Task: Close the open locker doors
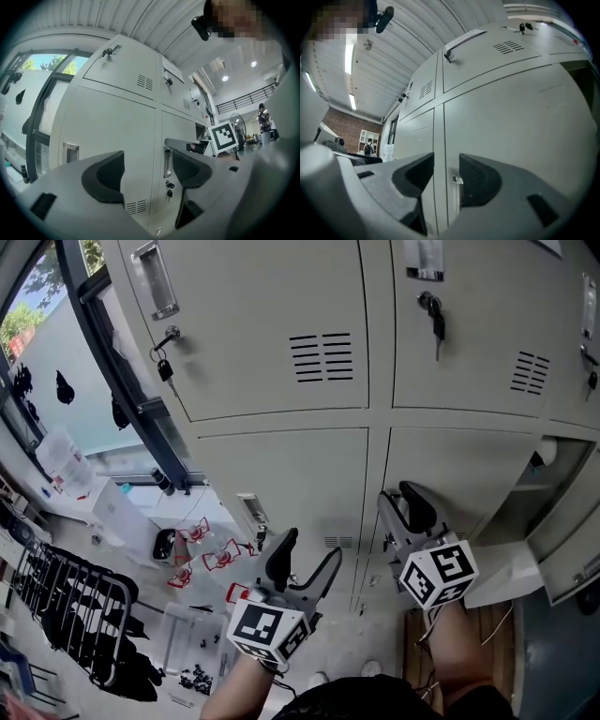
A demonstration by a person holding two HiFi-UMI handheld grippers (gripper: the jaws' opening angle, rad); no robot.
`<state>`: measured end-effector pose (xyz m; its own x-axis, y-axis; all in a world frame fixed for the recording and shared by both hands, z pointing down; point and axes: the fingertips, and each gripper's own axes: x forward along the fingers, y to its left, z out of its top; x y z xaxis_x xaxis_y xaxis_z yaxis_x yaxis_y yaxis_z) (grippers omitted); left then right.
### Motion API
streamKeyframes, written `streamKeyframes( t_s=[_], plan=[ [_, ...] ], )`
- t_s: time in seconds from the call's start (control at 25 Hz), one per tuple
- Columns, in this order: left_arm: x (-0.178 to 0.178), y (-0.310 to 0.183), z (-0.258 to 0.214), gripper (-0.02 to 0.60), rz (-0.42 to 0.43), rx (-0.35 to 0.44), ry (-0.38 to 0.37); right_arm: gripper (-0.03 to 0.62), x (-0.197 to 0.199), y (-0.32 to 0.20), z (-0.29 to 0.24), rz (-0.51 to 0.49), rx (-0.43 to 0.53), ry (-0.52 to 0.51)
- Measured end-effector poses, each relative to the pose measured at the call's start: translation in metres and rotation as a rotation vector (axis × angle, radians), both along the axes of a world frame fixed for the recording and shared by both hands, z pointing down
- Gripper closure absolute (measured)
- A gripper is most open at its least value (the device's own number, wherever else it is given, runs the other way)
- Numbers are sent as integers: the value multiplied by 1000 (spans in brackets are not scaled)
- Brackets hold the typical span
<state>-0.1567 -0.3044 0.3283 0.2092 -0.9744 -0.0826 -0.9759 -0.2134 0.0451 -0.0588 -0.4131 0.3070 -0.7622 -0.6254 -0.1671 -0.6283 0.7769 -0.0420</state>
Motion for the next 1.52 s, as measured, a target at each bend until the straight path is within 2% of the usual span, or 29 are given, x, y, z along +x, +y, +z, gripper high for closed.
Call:
streamKeyframes(
  t_s=[0.4,0.76,1.12,1.24,1.52],
  plan=[
    [3,2,0,258,15,-2,-2,441,4,3,0,6,-3,-3],
    [23,-4,1,258,86,-9,-2,441,25,11,2,50,0,4],
    [58,-6,2,258,213,-6,-9,438,69,26,4,163,-1,8],
    [72,-5,3,258,265,-2,-10,406,86,34,5,202,-2,2],
    [113,-1,8,253,417,-11,-12,395,142,58,10,366,-12,1]
  ],
)
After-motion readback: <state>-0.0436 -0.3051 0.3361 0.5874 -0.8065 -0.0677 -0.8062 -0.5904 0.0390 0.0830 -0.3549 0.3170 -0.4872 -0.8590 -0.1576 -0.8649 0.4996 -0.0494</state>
